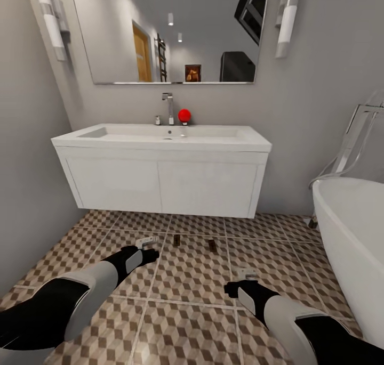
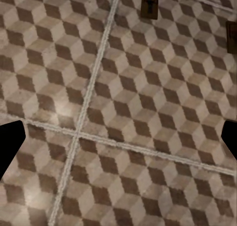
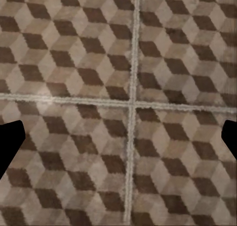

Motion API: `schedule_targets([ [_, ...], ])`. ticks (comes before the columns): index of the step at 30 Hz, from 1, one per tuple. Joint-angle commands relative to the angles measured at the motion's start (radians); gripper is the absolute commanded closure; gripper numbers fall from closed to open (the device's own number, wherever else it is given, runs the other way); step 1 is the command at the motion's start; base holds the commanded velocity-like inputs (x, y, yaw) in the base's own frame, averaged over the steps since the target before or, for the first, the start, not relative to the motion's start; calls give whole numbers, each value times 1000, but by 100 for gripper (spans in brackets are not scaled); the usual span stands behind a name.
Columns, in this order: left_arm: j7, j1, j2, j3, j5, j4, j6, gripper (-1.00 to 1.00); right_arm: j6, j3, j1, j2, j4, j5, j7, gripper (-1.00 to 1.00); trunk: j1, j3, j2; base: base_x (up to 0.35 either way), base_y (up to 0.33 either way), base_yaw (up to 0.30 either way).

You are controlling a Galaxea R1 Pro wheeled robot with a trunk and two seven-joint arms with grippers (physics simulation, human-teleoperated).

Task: Take the four mousetraps from the cabinet in the bathroom and place them on the bathroom floor. Make sure all four end up on the same floor surface, and ensure that at least two of them are either under or directly next to the same bathroom sink.

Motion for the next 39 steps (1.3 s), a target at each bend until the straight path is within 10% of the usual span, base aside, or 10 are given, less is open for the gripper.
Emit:
schedule_targets([
  [1, 3, -1, -1, -8, 10, 1, 2, -100, 5, 7, 0, -2, 0, -9, -4, -100, -1, 3, 0, 0, 0, 8],
  [28, 3, 2, -4, -8, 10, 1, -1, -100, 16, 7, 60, -62, 3, -8, -1, -100, -13, 85, 6, 0, 0, 1],
  [39, 3, 16, -3, -8, 10, 16, 0, -100, 95, 7, 64, -83, 7, -9, 1, -100, -55, 102, 83, 0, 0, 0],
])
